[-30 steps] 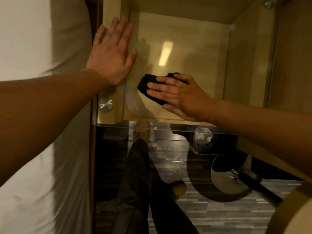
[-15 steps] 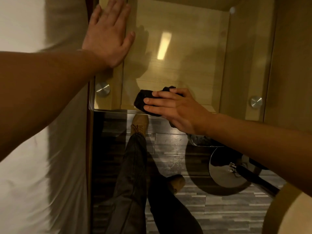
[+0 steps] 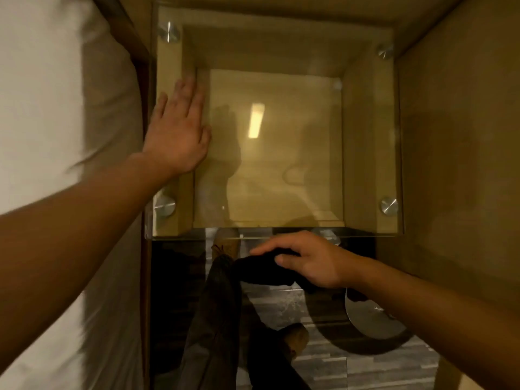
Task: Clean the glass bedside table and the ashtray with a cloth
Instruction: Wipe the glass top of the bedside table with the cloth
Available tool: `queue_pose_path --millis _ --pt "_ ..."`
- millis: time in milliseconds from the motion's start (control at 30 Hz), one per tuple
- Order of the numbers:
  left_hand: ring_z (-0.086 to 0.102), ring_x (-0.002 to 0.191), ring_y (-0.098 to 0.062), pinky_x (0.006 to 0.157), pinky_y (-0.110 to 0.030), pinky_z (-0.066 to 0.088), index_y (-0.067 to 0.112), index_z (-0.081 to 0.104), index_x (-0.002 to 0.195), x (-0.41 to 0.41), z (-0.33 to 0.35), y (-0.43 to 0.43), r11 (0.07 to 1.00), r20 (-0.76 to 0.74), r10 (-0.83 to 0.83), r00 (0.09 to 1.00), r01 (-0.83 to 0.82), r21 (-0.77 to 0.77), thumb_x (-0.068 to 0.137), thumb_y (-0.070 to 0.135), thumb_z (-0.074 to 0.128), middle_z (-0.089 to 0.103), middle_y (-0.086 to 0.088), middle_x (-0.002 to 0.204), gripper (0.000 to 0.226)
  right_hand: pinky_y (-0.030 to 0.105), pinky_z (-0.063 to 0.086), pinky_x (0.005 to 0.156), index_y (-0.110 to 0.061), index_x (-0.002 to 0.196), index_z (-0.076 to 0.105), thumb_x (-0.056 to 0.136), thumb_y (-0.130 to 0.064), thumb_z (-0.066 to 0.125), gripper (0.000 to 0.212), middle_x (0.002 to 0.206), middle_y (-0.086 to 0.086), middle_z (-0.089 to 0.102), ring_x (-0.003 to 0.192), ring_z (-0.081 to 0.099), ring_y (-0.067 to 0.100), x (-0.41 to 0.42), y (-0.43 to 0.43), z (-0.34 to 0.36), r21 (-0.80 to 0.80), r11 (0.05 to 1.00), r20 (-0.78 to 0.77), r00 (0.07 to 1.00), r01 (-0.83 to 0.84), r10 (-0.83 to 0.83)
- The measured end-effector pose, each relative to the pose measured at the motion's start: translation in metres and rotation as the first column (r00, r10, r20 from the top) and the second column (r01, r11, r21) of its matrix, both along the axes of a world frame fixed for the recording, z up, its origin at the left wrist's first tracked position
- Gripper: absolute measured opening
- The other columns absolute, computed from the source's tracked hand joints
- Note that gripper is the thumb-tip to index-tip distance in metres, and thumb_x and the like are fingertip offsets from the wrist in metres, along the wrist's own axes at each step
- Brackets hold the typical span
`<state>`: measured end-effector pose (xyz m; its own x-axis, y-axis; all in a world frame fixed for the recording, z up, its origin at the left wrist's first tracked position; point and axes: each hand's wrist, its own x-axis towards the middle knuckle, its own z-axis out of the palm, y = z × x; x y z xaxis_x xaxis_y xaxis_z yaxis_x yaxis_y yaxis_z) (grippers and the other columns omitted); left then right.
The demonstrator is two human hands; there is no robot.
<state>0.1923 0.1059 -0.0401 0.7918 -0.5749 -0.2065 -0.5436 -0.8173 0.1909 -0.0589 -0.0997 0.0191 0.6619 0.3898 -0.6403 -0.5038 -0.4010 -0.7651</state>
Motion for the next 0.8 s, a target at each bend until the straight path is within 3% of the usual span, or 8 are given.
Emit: queue_pose_path --millis 100,233,300,467,567,667,733,800 --pt "0.001 0.161 -0.026 0.130 -0.050 0.006 0.011 0.011 0.165 -0.018 0.013 -0.029 0.994 -0.037 -0.004 0.999 0.000 -0.109 0.105 0.043 0.034 0.005 -0.013 0.174 0.072 0.026 0.056 0.092 -0.027 0.126 0.070 0.102 -0.002 0.053 0.039 0.127 -0.007 0.070 0.117 0.066 0.011 0.019 -0.028 0.026 0.076 0.952 -0.093 0.953 0.295 -0.288" --pt "-0.010 0.160 -0.021 0.130 -0.049 0.001 0.017 -0.002 0.165 -0.027 0.011 -0.069 0.995 -0.066 -0.059 0.996 0.053 -0.090 0.107 0.052 0.019 -0.006 -0.006 0.175 0.071 0.035 0.063 0.077 -0.014 0.124 0.067 0.097 0.005 0.050 0.037 0.125 0.007 0.071 0.105 0.073 0.029 0.073 -0.071 0.051 0.187 0.736 -0.130 0.759 0.651 -0.638" --pt "-0.014 0.160 -0.020 0.129 -0.049 -0.004 0.017 -0.007 0.165 -0.023 0.003 -0.079 0.995 -0.051 -0.093 0.994 0.091 -0.034 0.107 0.053 0.014 -0.011 -0.005 0.174 0.071 0.037 0.064 0.073 -0.014 0.125 0.066 0.099 0.006 0.047 0.037 0.122 0.007 0.071 0.100 0.074 0.029 0.109 -0.092 0.057 0.168 0.689 -0.033 0.703 0.705 -0.711" --pt "-0.019 0.158 -0.018 0.129 -0.049 -0.006 0.018 -0.007 0.165 -0.016 -0.012 -0.084 0.996 -0.066 -0.092 0.994 0.092 -0.010 0.107 0.053 0.013 -0.014 -0.004 0.173 0.070 0.047 0.060 0.085 -0.024 0.122 0.066 0.103 0.001 0.048 0.036 0.119 -0.005 0.069 0.110 0.070 0.026 0.208 -0.139 0.039 0.074 0.699 0.316 0.648 0.711 -0.693" --pt "-0.018 0.159 -0.019 0.129 -0.050 -0.005 0.017 -0.005 0.165 -0.017 -0.015 -0.084 0.994 -0.050 -0.105 0.993 0.105 -0.012 0.107 0.052 0.014 -0.012 -0.005 0.173 0.070 0.034 0.055 0.095 -0.027 0.125 0.066 0.103 -0.005 0.050 0.035 0.123 -0.009 0.066 0.115 0.065 0.014 0.262 -0.157 0.019 -0.053 0.768 0.490 0.687 0.638 -0.537" --pt "-0.019 0.159 -0.019 0.129 -0.050 -0.007 0.017 -0.007 0.164 -0.015 -0.018 -0.081 0.996 -0.060 -0.093 0.994 0.093 0.004 0.107 0.053 0.012 -0.014 -0.005 0.173 0.070 0.014 0.044 0.101 -0.026 0.141 0.057 0.104 -0.018 0.052 0.038 0.139 -0.008 0.058 0.129 0.054 0.008 0.304 -0.168 0.002 -0.279 0.857 0.567 0.795 0.433 -0.217" --pt "-0.022 0.158 -0.017 0.128 -0.049 -0.012 0.018 -0.010 0.164 -0.012 -0.019 -0.082 0.997 -0.087 -0.083 0.993 0.083 -0.006 0.106 0.054 0.012 -0.018 -0.003 0.172 0.071 0.035 0.037 0.116 -0.033 0.149 0.046 0.100 -0.043 0.052 0.051 0.155 -0.006 0.048 0.144 0.043 0.017 0.317 -0.176 -0.010 -0.511 0.830 0.577 0.805 0.223 0.139" --pt "-0.022 0.158 -0.017 0.127 -0.048 -0.013 0.019 -0.010 0.164 -0.012 -0.021 -0.086 0.996 -0.092 -0.085 0.992 0.083 -0.019 0.106 0.054 0.012 -0.017 -0.003 0.173 0.071 0.047 0.019 0.118 -0.040 0.155 0.033 0.101 -0.053 0.046 0.057 0.165 -0.013 0.030 0.154 0.024 0.018 0.319 -0.183 -0.019 -0.708 0.703 0.471 0.784 0.062 0.405"
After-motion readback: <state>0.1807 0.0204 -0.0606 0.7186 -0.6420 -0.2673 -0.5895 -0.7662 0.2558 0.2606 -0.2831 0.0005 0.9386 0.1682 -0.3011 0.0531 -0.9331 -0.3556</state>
